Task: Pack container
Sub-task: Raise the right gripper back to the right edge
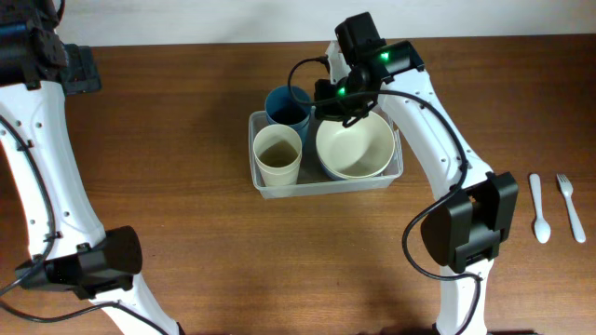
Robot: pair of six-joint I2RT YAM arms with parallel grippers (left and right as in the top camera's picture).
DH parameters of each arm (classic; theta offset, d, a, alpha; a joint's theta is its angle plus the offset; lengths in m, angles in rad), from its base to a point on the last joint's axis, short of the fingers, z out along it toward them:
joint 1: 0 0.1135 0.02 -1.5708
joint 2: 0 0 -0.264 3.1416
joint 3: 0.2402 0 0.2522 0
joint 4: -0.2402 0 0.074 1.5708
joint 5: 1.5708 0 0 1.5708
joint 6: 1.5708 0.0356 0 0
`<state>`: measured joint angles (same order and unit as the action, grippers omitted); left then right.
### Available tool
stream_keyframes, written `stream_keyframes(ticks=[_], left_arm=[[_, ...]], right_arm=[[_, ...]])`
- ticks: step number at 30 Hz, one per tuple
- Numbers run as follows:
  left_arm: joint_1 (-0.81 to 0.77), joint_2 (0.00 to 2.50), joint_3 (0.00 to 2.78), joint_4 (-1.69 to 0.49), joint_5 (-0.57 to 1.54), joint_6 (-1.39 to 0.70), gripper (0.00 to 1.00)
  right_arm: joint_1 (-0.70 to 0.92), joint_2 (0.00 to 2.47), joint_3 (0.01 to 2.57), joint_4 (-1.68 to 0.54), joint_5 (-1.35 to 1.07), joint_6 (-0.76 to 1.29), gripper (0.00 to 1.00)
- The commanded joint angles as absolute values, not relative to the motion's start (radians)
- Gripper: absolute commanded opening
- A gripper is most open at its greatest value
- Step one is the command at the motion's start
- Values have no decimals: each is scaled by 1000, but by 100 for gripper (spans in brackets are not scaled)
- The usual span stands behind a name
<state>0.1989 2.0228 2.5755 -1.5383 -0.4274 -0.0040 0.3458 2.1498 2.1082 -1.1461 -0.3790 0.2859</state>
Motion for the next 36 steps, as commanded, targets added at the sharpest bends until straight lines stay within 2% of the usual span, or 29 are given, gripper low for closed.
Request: stream_keyframes(ticks=[1,15,26,30,32,36], left_arm=[[206,2027,2593,-1542,-446,-7,100],[206,2027,2593,-1542,-445,-7,100],[206,2027,2593,-1542,-445,-7,100],[206,2027,2593,-1542,-445,-7,100],[206,2027,2593,-1542,-445,-7,100],[206,2027,2593,-1542,-445,-7,100]], right_arm=[[342,2156,2108,-1135,-444,262,4],[354,2161,2108,-1133,-529,235,4],[317,2159,2119,-1153,-369,273,4],[210,2149,2194,-1214,-285,294,22],[149,2148,2249,-1275,-239,297,43],[0,2148,2365,-1455,-155,294,66]])
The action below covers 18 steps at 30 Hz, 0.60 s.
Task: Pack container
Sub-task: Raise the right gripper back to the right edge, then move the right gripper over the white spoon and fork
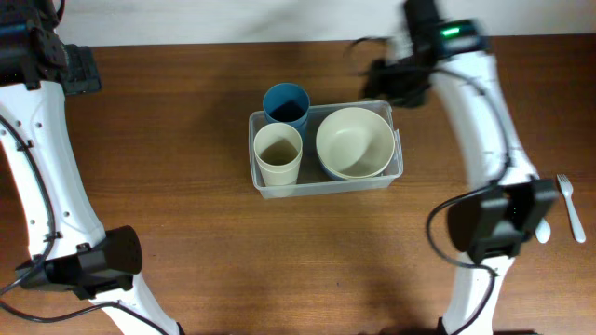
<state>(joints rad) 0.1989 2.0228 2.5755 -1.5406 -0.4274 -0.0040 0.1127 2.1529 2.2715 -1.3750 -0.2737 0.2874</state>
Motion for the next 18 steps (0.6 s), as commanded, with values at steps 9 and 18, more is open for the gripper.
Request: stream_keyframes(ticks=[9,18], left_arm=[[206,2027,2593,-1542,-445,-7,100],[205,2027,2593,-1542,-445,-7,100]], right_arm=[[-313,2136,2413,-1699,-227,109,99],[-423,2031,2052,-1699,80,-75,99]])
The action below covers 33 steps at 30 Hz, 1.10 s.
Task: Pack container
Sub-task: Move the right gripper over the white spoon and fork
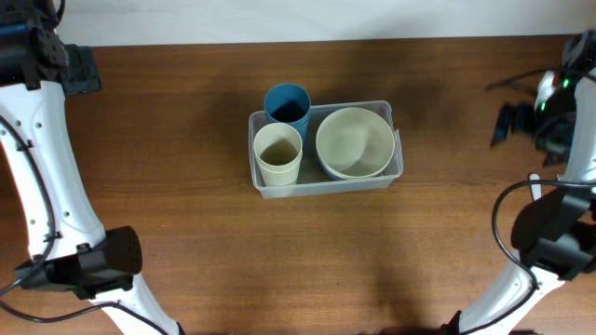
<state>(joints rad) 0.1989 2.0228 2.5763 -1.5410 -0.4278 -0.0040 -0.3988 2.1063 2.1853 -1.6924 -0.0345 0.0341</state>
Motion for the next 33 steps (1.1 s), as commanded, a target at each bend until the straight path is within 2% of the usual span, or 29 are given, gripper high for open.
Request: stream_keyframes(ticks=[1,6,9,16,27,33], left_arm=[[205,2027,2593,-1542,-445,-7,100],[206,2027,2593,-1542,-445,-7,100],[205,2027,2593,-1542,-445,-7,100],[205,2027,2593,-1542,-442,-7,100],[206,2027,2593,-1542,-442,-7,100],[205,2027,2593,-1542,-442,-7,100]], right_arm=[[-441,2012,1962,-1699,126,-110,99],[-505,2011,1850,-1673,200,-129,99],[-570,2011,1812,-1629,199,-226,99],[-681,2016,1732,-1406,138,-273,99],[-659,2102,1717,-1236,96,-521,99],[-661,2168,1715,-1214,68,-554,99]])
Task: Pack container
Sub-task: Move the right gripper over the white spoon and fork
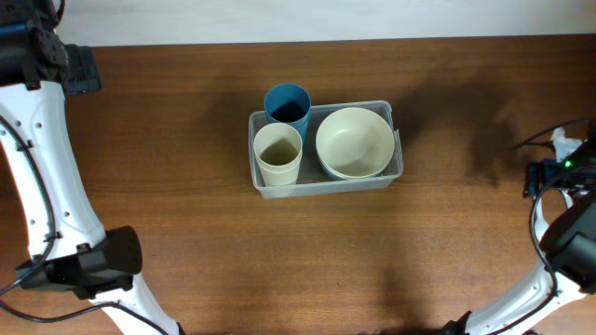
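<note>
The clear plastic container (396,167) sits mid-table in the overhead view. Inside it a beige cup (278,154) stands at the front left and a cream bowl (354,141) fills the right half. A blue cup (287,104) stands at the back left corner, its rim overlapping the container's edge. My right gripper (549,175) is at the far right edge of the table, well away from the container; its fingers are too small and dark to read. My left gripper (82,71) rests at the back left, far from everything. The spoon and fork are not visible.
The left arm's white links (51,177) run down the left side to its base (93,265). The right arm's base (573,247) sits at the right edge. Bare brown tabletop (186,214) surrounds the container.
My right gripper has moved from the back right of the table down and further right, to the table's right edge. The container and its contents have not moved.
My right gripper was over the container's back edge, between the blue cup and the bowl. Then it was behind the container's right end, then at the back right of the table, and now at the right edge. The left arm stayed still.
</note>
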Robot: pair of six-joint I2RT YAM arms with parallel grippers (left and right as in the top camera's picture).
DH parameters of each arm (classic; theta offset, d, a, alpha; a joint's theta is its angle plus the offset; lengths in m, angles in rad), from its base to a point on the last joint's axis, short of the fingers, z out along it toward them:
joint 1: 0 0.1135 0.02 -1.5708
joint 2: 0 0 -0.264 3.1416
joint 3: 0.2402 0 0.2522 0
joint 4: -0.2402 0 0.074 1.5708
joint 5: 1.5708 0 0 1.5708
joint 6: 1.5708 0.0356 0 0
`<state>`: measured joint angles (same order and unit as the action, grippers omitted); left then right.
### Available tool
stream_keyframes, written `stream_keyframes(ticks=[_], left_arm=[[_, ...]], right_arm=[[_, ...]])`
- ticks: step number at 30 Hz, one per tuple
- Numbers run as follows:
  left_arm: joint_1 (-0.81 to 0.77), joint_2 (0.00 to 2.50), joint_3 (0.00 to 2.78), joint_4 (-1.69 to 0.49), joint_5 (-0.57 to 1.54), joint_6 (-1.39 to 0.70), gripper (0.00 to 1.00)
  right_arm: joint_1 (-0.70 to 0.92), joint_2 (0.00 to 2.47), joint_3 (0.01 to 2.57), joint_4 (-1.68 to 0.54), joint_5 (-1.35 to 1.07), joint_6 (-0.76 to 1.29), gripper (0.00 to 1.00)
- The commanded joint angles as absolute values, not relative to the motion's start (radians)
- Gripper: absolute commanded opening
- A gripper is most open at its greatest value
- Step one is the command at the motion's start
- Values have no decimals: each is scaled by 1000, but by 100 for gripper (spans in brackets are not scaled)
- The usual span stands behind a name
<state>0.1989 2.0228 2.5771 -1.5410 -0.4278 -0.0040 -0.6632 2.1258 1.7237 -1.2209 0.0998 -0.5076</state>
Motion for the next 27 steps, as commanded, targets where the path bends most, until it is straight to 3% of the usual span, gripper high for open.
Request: stream_keyframes(ticks=[1,15,18,20,27], left_arm=[[206,2027,2593,-1542,-442,-7,100],[206,2027,2593,-1542,-442,-7,100],[206,2027,2593,-1542,-442,-7,100],[206,2027,2593,-1542,-442,-7,100],[205,2027,2593,-1542,-442,-7,100]], right_arm=[[-661,2183,1714,-1210,51,-554,99],[-661,2296,1711,-1169,38,-549,98],[-661,2298,1707,-1166,38,-545,82],[-661,2298,1707,-1169,39,-542,57],[-660,2298,1707,-1173,91,-477,14]])
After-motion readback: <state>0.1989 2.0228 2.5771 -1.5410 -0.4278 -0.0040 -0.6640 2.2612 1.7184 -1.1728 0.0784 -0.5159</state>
